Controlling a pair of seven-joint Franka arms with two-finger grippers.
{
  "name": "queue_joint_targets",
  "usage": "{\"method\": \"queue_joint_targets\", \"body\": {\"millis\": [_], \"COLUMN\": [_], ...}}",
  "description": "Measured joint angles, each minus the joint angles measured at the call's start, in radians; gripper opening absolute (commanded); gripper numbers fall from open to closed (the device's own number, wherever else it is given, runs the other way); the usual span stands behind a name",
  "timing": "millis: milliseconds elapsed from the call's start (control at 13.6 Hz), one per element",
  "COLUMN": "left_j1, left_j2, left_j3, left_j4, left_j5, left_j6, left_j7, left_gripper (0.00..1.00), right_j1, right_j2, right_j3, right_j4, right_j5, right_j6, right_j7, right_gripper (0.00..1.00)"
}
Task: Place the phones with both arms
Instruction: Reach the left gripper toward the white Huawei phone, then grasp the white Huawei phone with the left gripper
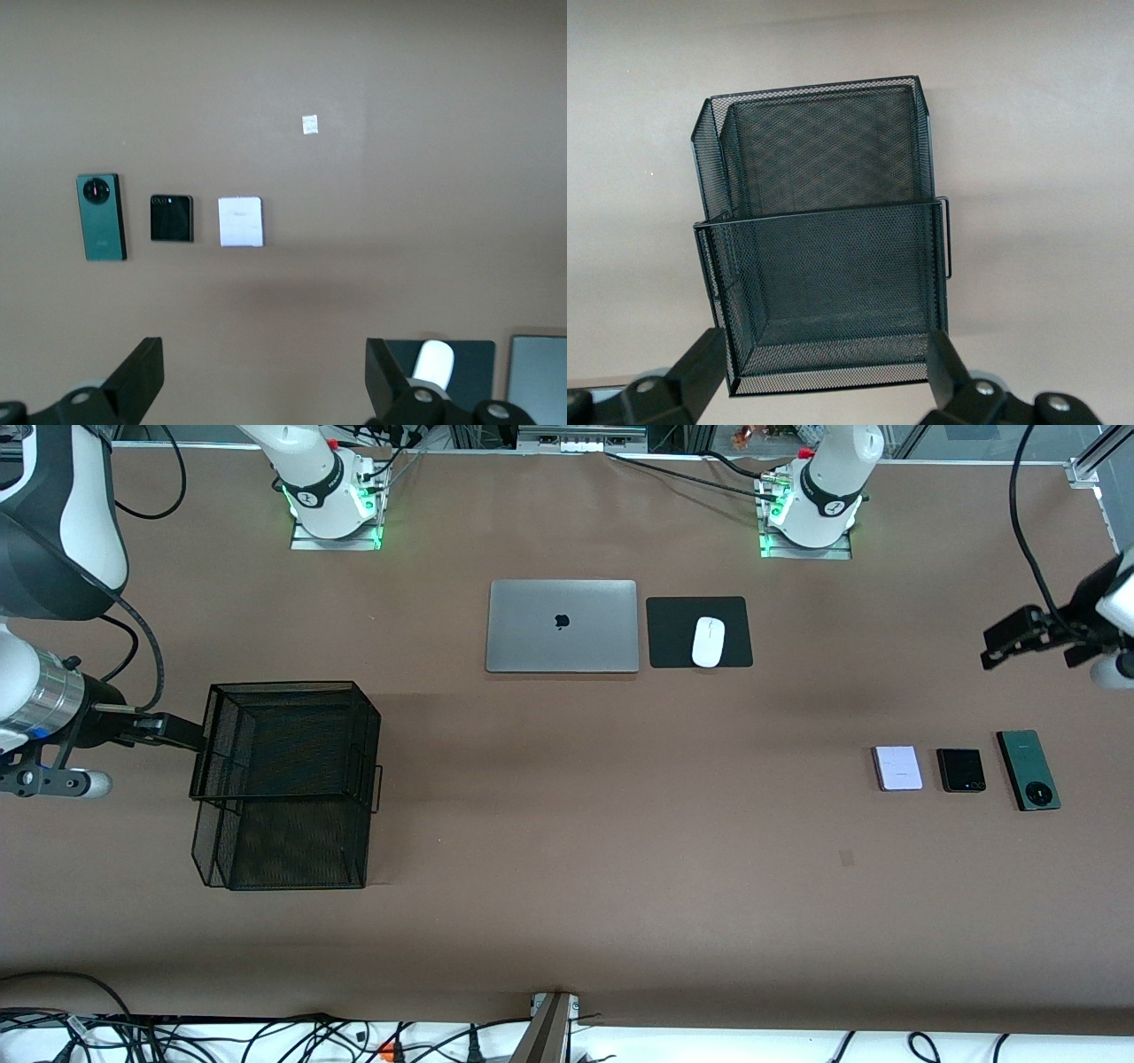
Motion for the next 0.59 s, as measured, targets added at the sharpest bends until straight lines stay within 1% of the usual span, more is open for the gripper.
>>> {"method": "queue_joint_targets", "body": {"millis": [147, 294, 368, 589], "left_j1": [0.042, 0.08, 0.091, 0.1], "left_j2": [0.028, 0.054, 0.068, 0.106], "left_j3": [0.003, 0.004, 0.004, 0.004], "left_j4": [-0.068, -0.169, -0.21, -0.286], "left_j5": [0.0, 0.0, 0.0, 0.0], "left_j6": [0.126, 0.279, 0.333, 0.436], "left_j7": [0.045, 0.066, 0.071, 0.077], "left_gripper": [1.0, 1.0, 1.0, 1.0], "right_j1": [0.0, 0.0, 0.0, 0.0], "right_j2": [0.0, 0.0, 0.0, 0.0], "right_j3": [0.0, 0.0, 0.0, 0.0], "right_j4": [0.0, 0.0, 0.0, 0.0], "right_j5": [0.0, 0.0, 0.0, 0.0], "right_j6": [0.0, 0.0, 0.0, -0.001], "right_j7": [0.0, 0.0, 0.0, 0.0], "right_gripper": [1.0, 1.0, 1.0, 1.0]}}
